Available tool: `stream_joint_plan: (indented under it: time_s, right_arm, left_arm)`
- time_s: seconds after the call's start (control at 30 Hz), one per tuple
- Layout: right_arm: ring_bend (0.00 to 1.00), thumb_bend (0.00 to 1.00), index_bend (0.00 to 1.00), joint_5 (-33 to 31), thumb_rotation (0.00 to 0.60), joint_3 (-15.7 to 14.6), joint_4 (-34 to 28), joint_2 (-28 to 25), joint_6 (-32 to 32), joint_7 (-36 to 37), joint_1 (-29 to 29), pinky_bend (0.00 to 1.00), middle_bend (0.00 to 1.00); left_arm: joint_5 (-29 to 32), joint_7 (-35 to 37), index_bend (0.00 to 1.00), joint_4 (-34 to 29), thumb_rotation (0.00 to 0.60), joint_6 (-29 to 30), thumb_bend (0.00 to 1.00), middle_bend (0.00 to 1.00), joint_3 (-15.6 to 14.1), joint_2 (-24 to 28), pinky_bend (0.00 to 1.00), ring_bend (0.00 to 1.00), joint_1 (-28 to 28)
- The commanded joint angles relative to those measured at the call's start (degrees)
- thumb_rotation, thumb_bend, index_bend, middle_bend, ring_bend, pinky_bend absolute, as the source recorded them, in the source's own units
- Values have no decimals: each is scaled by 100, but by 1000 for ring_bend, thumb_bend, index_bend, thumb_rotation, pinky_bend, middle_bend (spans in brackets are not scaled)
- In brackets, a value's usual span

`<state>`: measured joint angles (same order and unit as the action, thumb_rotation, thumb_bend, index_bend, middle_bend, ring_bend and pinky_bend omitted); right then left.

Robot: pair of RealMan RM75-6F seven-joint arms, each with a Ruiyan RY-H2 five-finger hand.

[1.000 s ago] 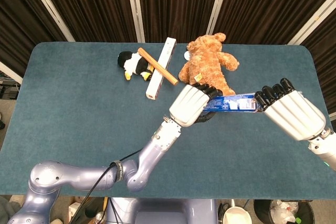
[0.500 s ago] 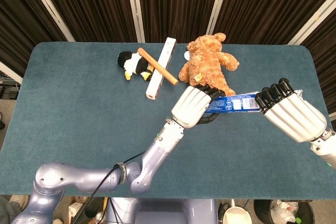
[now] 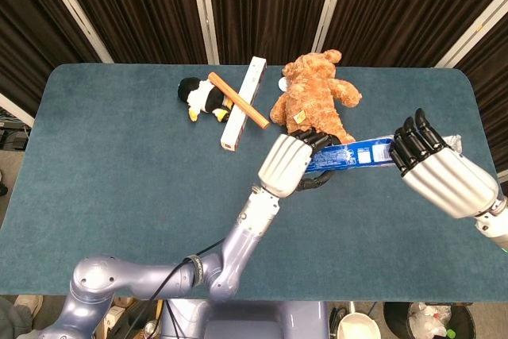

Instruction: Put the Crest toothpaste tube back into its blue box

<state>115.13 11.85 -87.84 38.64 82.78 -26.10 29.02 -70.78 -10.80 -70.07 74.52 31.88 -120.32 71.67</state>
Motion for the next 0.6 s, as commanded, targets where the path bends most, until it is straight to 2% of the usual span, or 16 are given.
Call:
stream_joint_plan:
  time_s: [0.03,0.27,0.43,0.6]
  right_arm:
    - [268,407,193,9,600,-12,58,33,44,-24,-24,221,371]
    - [232,406,106,-129,600,19,139,103,130,-107,-90,185,342]
    - [179,406,4,-322,600,74,119,169,192,-243,-161,136,296]
    - [133,406,0,-458,600,117,25,210,189,-413,-197,102,243]
  left_arm:
    - [-92,215,368,178,600,155,474,501,37,-132,539,451,-7]
    - [-324,839,365,533,600,458,504,499,14,-343,544,451,-70]
    - [-468,1250,366,727,600,610,518,499,-21,-433,546,451,-130]
    - [-564,1431,366,846,600,676,524,500,-52,-474,547,451,-158]
